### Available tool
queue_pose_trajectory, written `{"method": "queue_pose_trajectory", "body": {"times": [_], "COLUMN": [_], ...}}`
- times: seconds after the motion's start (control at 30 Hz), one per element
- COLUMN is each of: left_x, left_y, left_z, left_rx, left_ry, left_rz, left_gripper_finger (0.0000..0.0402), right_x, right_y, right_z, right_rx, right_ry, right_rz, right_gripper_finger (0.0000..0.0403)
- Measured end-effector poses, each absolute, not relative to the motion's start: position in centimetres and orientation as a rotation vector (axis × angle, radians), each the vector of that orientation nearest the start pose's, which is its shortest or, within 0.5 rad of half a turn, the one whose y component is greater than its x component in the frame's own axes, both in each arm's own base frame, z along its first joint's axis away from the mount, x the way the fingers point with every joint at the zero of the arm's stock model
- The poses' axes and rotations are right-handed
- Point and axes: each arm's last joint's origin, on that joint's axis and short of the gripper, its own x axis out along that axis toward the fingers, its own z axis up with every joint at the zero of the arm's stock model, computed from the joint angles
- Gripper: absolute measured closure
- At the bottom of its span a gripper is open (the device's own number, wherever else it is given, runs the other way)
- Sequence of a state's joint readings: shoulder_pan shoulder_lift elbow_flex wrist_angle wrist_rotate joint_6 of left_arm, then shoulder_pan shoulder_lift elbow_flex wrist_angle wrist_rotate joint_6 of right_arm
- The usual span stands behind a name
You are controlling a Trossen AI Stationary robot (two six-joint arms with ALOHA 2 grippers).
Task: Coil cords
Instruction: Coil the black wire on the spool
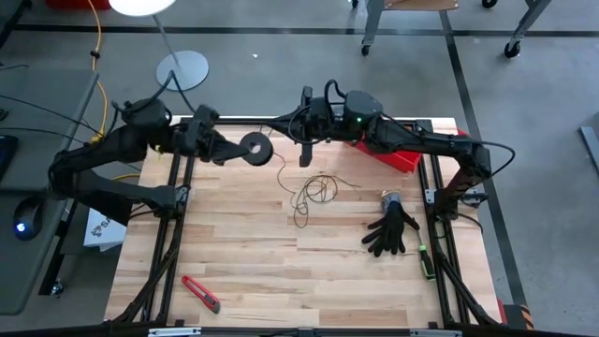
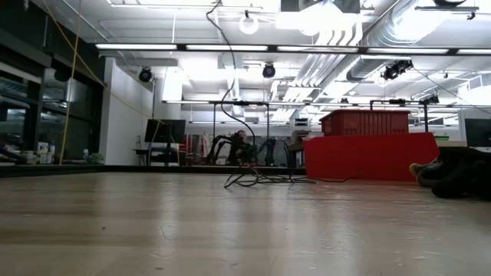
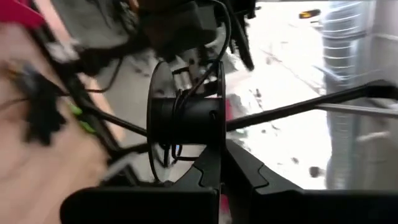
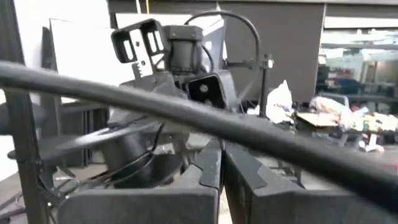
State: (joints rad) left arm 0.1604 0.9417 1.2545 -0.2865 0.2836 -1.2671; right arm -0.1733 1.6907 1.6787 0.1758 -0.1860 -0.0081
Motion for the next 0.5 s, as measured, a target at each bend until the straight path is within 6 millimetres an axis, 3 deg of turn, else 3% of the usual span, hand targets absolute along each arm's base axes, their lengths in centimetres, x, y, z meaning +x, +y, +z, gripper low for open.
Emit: {"method": "queue_pose_trajectory", "body": {"times": [0.5], "left_x": [15.6], "left_y": [3.7], "left_z": [45.3], "left_rx": [-0.981], "left_ry": [-0.048], "left_rz": [0.064], "left_gripper_finger": [0.0401], "right_x": [34.1], "right_y": [-6.6], "right_z": [45.7], "right_rx": [-0.070], "right_ry": [0.009], "right_rz": [-0.044], "right_gripper_finger": [0.0403]}}
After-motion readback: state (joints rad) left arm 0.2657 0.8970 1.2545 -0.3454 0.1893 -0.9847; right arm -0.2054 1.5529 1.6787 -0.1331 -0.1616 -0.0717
